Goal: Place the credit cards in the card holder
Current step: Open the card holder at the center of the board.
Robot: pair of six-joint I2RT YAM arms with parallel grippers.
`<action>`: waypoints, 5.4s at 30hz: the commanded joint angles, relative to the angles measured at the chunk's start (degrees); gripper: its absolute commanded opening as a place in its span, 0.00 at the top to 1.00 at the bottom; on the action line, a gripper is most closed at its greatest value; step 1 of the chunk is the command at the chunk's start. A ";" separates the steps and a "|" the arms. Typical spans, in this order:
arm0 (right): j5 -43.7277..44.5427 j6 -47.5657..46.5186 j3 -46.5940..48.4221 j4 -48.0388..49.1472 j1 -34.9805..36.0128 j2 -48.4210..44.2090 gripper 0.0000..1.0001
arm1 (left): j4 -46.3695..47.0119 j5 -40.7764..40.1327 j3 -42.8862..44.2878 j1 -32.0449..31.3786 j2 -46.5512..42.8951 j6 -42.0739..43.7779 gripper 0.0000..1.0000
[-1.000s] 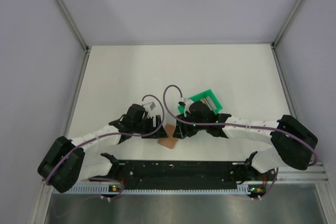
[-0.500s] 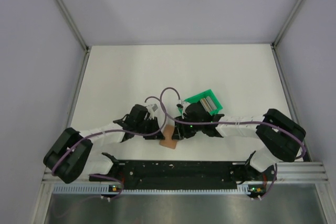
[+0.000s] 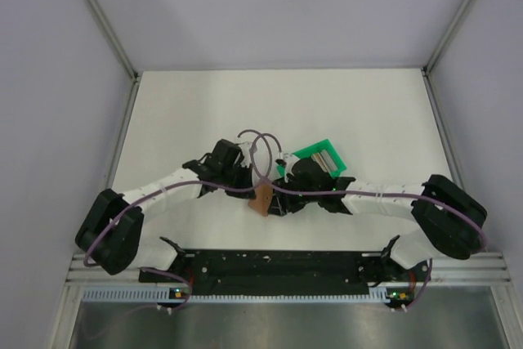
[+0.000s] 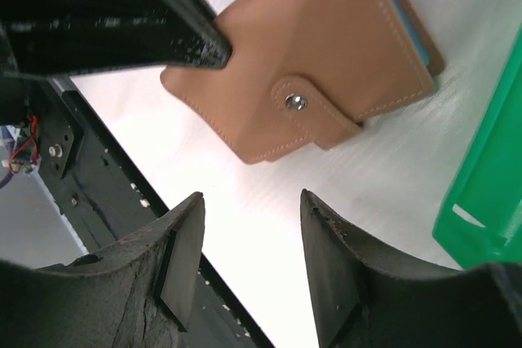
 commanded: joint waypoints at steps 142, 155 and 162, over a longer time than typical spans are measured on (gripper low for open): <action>9.50 11.28 8.23 -4.98 4.05 6.42 0.80 | -15.22 -22.55 -7.25 5.08 -29.72 -13.56 0.16; 9.41 12.69 0.48 -4.28 4.05 4.47 0.86 | -9.69 -13.50 -9.09 4.99 -28.68 -11.81 0.17; 9.84 12.79 1.79 -6.02 4.31 8.52 0.89 | -5.47 -12.79 -8.40 4.99 -22.97 -10.14 0.16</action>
